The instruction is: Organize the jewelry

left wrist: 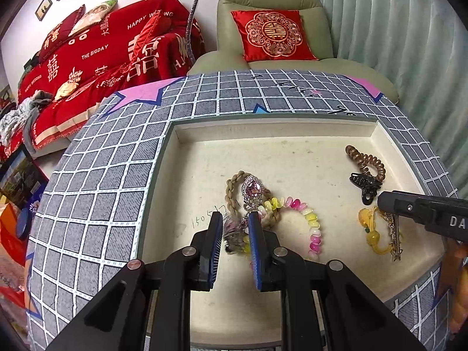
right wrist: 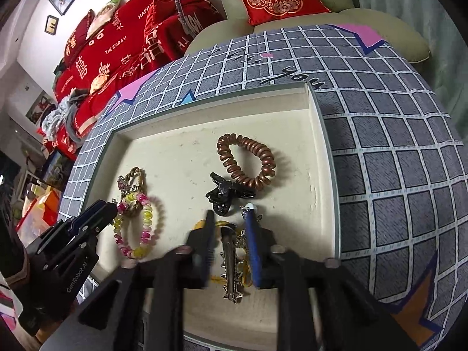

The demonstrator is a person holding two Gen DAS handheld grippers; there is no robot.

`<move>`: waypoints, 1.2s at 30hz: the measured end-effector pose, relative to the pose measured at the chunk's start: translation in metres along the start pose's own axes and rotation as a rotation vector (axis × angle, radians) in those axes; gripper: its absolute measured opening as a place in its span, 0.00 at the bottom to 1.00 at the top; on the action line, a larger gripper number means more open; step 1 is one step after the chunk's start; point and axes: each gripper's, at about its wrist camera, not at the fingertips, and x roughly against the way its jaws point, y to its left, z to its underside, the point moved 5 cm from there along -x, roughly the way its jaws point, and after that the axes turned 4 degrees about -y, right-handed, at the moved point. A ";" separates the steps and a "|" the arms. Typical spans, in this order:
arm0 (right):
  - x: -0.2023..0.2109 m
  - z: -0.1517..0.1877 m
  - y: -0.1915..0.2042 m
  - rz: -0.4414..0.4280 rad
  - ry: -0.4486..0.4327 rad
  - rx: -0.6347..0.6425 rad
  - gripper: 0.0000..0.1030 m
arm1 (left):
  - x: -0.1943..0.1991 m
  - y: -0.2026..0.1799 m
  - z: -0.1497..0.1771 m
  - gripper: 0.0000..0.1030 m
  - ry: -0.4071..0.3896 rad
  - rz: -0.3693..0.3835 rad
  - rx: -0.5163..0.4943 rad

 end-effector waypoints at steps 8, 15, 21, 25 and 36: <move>0.019 -0.002 0.013 -0.036 -0.046 0.016 0.60 | 0.016 0.000 -0.005 0.27 -0.025 0.008 -0.002; 0.039 0.002 0.014 -0.032 -0.071 -0.006 0.64 | 0.044 0.008 -0.007 1.00 -0.106 -0.046 0.029; 0.053 0.016 0.015 0.006 -0.081 0.019 0.64 | 0.059 0.012 0.002 1.00 -0.089 -0.026 0.043; 0.065 0.030 0.019 0.024 -0.088 0.035 0.77 | 0.077 0.014 0.014 1.00 -0.088 -0.028 0.045; 0.108 0.082 0.030 0.082 -0.123 0.061 0.86 | 0.129 0.019 0.061 1.00 -0.073 -0.042 0.079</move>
